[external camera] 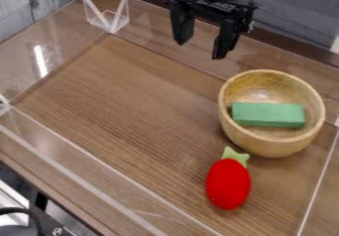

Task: Remove the green block from the brown bowl and put it on the table

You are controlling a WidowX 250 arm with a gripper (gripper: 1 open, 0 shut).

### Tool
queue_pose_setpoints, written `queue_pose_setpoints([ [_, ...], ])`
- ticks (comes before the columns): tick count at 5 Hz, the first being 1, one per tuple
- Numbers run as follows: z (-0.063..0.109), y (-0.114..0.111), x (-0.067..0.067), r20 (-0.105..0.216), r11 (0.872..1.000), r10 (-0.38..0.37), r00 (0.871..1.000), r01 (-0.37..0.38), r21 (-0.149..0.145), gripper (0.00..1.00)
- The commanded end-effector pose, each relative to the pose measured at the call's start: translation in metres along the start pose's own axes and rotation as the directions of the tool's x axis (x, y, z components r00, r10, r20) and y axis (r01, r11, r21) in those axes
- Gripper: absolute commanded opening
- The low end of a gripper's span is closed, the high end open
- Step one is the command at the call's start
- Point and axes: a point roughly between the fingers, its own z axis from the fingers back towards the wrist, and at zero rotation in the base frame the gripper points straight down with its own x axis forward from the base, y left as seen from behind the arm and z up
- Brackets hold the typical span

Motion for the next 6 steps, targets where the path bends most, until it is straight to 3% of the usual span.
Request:
queue_pose_setpoints([
  [1,-0.008,-0.008,-0.002,-0.018,0.991,-0.132,0.991,0.132,0.001,1.0],
  [2,-0.02,-0.038,-0.006,-0.012,0.96,-0.28,0.96,0.28,0.011,1.0],
  [4,-0.017,-0.082,0.002,0.007,0.845,-0.534,0.846,0.533,0.049,1.0],
  [6,-0.028,-0.095,0.005,0.022,0.796,-0.604,0.797,0.601,0.072,1.0],
])
